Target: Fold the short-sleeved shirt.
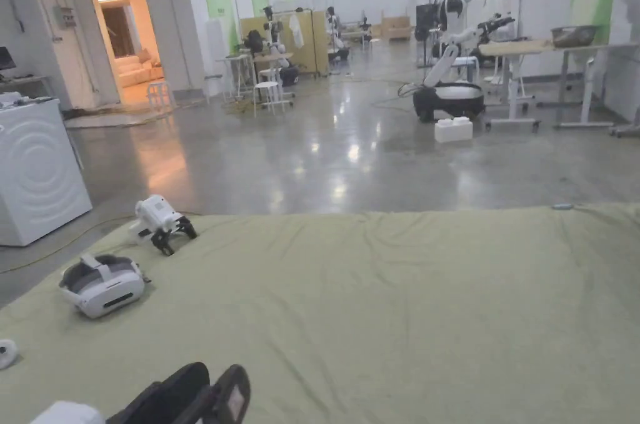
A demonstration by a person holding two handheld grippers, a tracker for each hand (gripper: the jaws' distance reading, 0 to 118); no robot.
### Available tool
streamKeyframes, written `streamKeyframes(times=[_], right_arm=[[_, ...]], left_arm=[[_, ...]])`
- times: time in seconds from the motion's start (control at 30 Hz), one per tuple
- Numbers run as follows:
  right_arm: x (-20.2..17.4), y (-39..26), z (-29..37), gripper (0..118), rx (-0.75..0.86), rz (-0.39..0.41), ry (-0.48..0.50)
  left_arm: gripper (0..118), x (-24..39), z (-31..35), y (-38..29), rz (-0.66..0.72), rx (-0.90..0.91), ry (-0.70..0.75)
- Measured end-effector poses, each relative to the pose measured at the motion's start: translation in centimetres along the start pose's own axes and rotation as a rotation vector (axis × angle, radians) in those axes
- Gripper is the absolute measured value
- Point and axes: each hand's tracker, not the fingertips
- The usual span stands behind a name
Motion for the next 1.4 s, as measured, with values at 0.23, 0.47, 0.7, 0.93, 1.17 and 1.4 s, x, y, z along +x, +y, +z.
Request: streamKeyframes(times=[0.23, 0.47, 0.7, 0.93, 1.17, 1.4], right_arm=[[0.8, -4.5, -0.8, 0, -0.169, -0.116, 0.059], [0.9, -5.9, -1.3, 0, -0.246, -0.121, 0.047], [1.2, -6.1, -1.2, 0, -0.262, -0.149, 0.033], [2.5, -6.9, -0.5, 0, -0.286, -0.168, -0.006], [3.9, -8.3, -0.6, 0, -0.301, -0.200, -0.018], [3.9, -8.2, -0.7, 0, -0.284, -0.244, -0.025]], left_arm=[[105, -14.0, -6.2, -13.3, 0.454, -0.353, 0.122], [103, -18.8, -9.7, -22.5, 0.730, -0.508, 0.086], [42, -18.6, -10.5, -25.0, 1.001, -0.370, -0.003], [8, -19.0, -9.1, -24.3, 1.008, -0.308, 0.131], [8, -21.1, -5.2, -12.8, 0.515, -0.292, 0.269], [8, -4.5, -11.6, -14.5, 0.304, -0.395, 0.019]])
